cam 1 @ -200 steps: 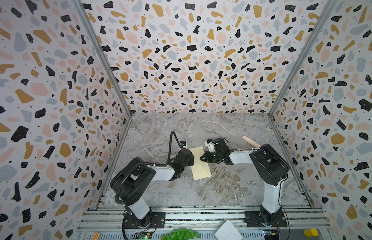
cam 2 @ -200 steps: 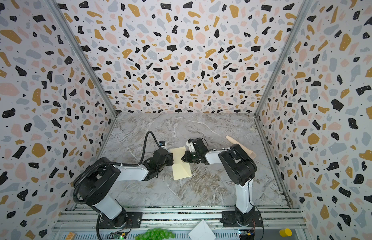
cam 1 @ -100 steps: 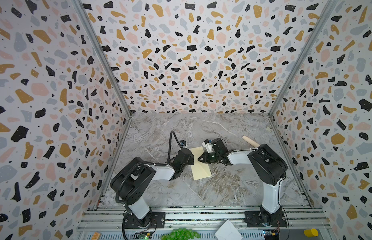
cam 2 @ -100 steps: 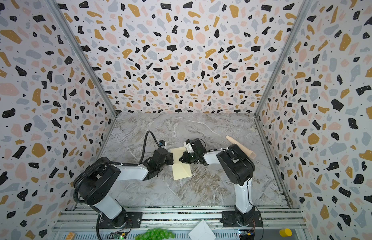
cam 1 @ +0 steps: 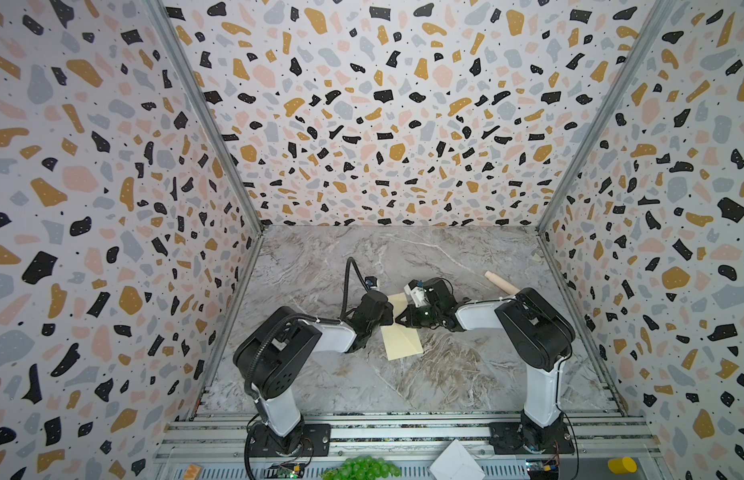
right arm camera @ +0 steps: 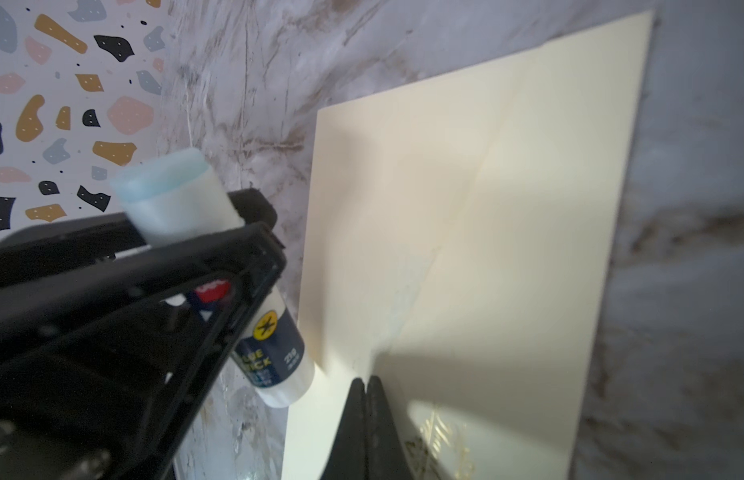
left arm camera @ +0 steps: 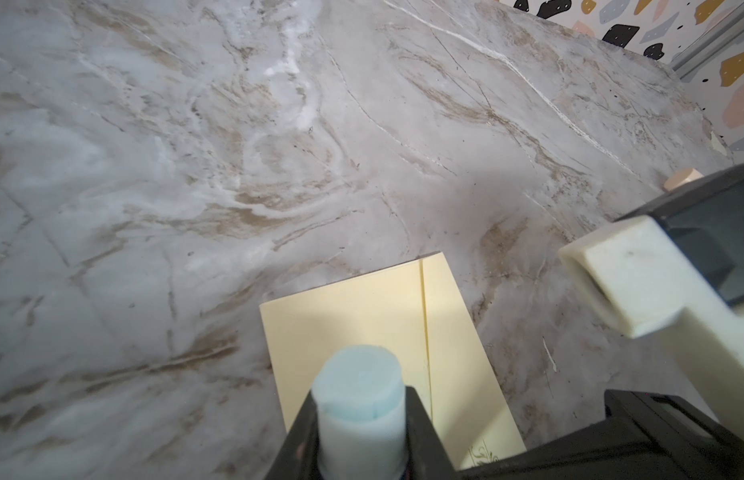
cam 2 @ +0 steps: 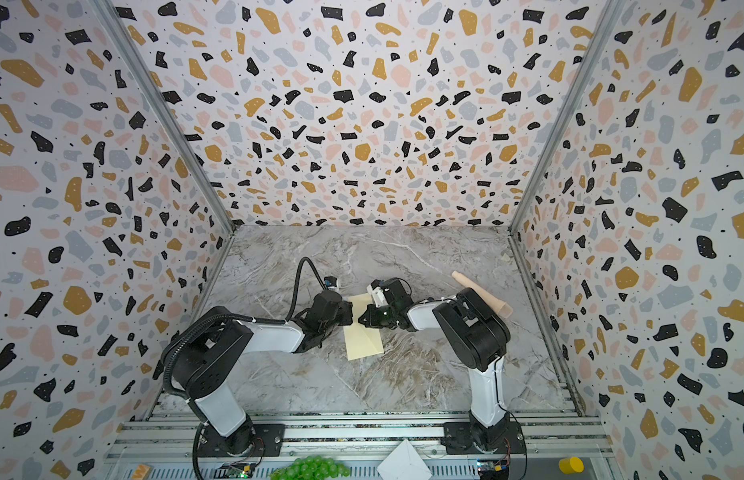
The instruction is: Place the letter into the envelope and seal it
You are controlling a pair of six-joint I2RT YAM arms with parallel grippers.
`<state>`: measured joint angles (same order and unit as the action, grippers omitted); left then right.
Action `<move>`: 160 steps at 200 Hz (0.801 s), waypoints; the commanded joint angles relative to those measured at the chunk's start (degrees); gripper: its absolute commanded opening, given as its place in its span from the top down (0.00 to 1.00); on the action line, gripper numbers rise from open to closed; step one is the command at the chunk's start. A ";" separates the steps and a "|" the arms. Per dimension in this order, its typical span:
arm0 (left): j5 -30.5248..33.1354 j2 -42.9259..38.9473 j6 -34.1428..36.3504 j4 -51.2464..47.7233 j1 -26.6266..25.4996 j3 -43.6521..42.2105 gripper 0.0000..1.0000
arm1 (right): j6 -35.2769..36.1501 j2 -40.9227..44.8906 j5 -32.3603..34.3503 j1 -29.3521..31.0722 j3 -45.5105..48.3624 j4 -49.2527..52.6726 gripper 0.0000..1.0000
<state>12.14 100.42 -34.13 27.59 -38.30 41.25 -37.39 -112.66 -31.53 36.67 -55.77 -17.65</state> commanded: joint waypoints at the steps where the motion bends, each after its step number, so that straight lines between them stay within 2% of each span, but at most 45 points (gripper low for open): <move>1: 0.76 2.18 0.19 -1.32 0.03 0.08 1.00 | 1.77 0.99 0.65 0.26 2.07 4.30 1.00; 160: 1.83 3.60 0.55 -1.58 0.16 0.12 1.00 | 4.30 9.28 1.61 -0.82 15.86 5.54 1.00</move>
<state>12.95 101.93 -34.26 29.69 -38.30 41.30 -33.98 -103.24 -32.18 35.94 -42.61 -18.85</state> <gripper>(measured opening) 0.245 0.041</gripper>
